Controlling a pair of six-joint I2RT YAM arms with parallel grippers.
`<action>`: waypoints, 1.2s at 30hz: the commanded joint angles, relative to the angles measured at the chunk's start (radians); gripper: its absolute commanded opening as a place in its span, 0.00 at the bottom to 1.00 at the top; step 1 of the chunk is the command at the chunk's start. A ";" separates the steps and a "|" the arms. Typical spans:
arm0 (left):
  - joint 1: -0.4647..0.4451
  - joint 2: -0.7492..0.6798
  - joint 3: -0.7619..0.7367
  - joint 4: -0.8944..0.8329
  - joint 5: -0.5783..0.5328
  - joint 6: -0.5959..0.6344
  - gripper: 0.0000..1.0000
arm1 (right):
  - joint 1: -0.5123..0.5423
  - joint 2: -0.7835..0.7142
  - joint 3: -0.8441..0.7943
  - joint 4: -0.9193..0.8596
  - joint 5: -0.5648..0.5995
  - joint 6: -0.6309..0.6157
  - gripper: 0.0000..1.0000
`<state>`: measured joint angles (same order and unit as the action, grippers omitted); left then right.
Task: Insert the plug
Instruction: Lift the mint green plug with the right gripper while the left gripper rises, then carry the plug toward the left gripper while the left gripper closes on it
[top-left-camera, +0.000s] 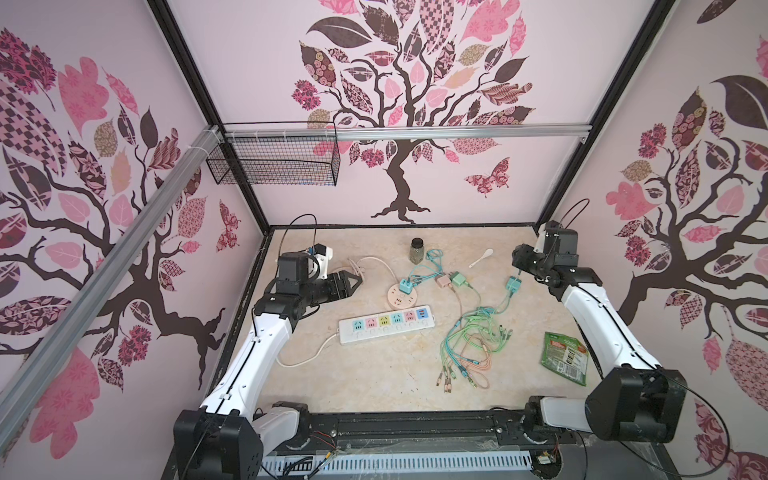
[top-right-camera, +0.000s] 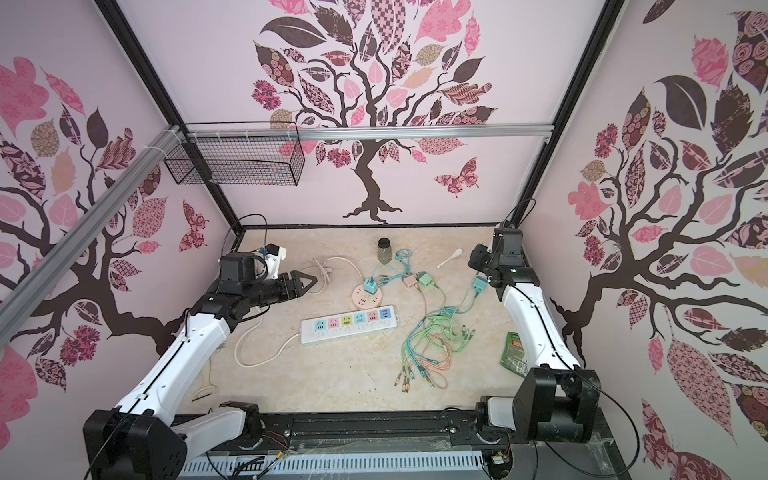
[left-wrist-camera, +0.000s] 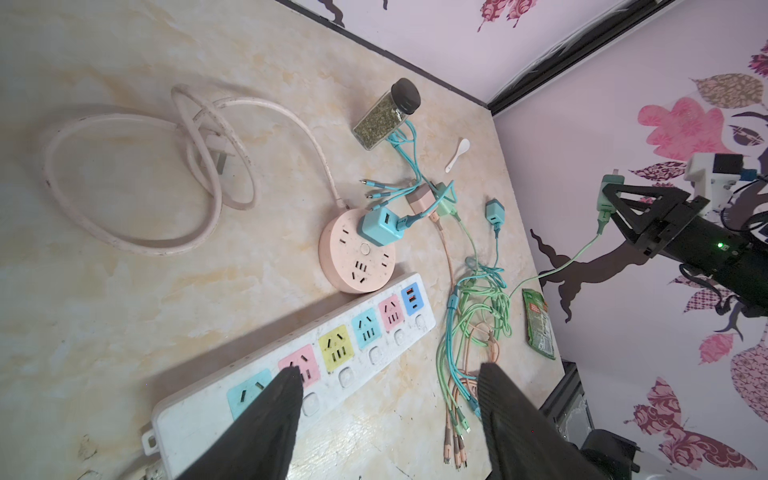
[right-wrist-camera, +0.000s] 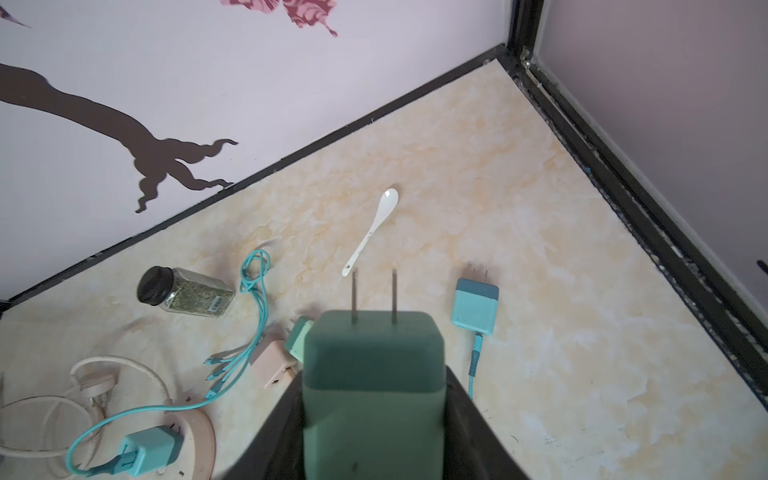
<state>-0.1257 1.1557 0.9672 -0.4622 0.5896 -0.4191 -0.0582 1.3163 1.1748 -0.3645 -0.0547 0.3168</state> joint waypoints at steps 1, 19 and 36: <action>0.002 0.001 0.047 0.041 0.040 -0.011 0.70 | 0.021 -0.056 0.091 -0.026 -0.065 -0.020 0.33; -0.065 0.068 0.151 0.119 0.215 -0.044 0.71 | 0.344 -0.093 0.212 -0.036 -0.273 -0.311 0.33; -0.137 0.082 0.177 0.326 0.552 -0.221 0.76 | 0.674 0.012 0.230 -0.017 -0.260 -0.584 0.35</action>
<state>-0.2459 1.2331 1.1286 -0.1986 1.0576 -0.6079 0.5911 1.3102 1.3674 -0.3866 -0.3183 -0.2001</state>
